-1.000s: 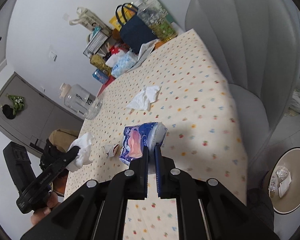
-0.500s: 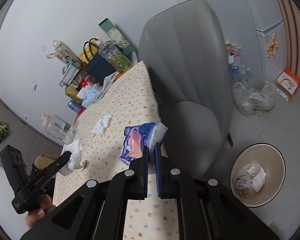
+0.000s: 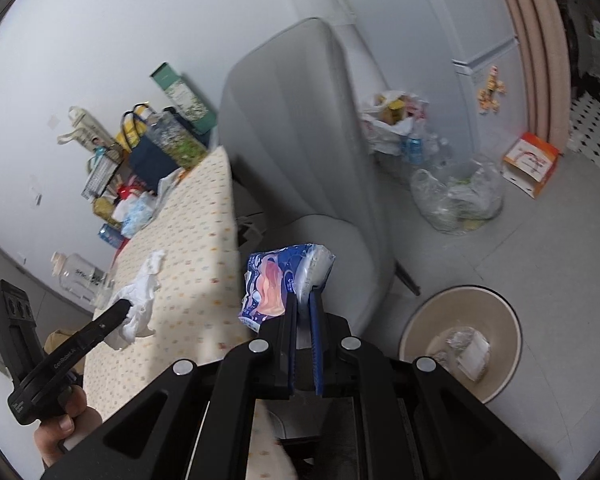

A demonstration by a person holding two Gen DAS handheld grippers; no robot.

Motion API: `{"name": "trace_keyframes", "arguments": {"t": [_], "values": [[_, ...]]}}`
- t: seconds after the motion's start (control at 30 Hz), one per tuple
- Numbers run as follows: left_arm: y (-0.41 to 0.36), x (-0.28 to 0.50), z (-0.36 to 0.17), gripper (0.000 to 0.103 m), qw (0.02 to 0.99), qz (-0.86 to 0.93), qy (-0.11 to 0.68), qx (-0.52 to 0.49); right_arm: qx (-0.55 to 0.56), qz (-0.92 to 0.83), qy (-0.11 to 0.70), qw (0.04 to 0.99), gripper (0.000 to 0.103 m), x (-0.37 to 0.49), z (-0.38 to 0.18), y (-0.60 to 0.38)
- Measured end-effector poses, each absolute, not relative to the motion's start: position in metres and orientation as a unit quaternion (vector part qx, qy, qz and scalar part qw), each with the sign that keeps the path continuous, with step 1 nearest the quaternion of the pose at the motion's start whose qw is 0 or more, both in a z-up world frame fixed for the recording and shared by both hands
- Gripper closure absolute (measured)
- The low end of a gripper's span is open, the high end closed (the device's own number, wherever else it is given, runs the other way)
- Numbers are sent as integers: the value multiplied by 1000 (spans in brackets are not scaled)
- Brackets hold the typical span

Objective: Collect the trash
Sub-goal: 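Carry the tissue and blue tissue pack with both tools over the trash bin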

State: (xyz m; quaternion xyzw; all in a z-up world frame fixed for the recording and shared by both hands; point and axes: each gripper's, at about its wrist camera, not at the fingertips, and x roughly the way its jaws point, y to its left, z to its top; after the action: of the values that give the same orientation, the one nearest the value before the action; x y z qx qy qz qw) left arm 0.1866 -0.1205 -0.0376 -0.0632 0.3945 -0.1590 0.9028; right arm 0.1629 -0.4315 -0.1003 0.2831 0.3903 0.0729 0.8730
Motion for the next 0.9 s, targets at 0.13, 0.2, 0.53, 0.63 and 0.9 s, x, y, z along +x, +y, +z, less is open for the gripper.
{"name": "trace_keyframes", "arguments": {"t": [0.13, 0.2, 0.53, 0.63, 0.9], "values": [[-140, 190, -44, 94, 898, -169, 404, -52, 290, 48, 398, 869, 96, 162, -116, -453], [-150, 193, -48, 94, 895, -172, 409, -46, 289, 38, 401, 869, 96, 163, -123, -461], [-194, 202, -65, 94, 881, -187, 434, -17, 305, 4, 418, 856, 95, 165, -161, -494], [-206, 205, -69, 94, 878, -193, 439, -10, 315, -6, 423, 850, 95, 166, -175, -507], [-238, 204, -78, 94, 866, -210, 454, 10, 338, -35, 423, 840, 34, 159, -199, -533]]}}
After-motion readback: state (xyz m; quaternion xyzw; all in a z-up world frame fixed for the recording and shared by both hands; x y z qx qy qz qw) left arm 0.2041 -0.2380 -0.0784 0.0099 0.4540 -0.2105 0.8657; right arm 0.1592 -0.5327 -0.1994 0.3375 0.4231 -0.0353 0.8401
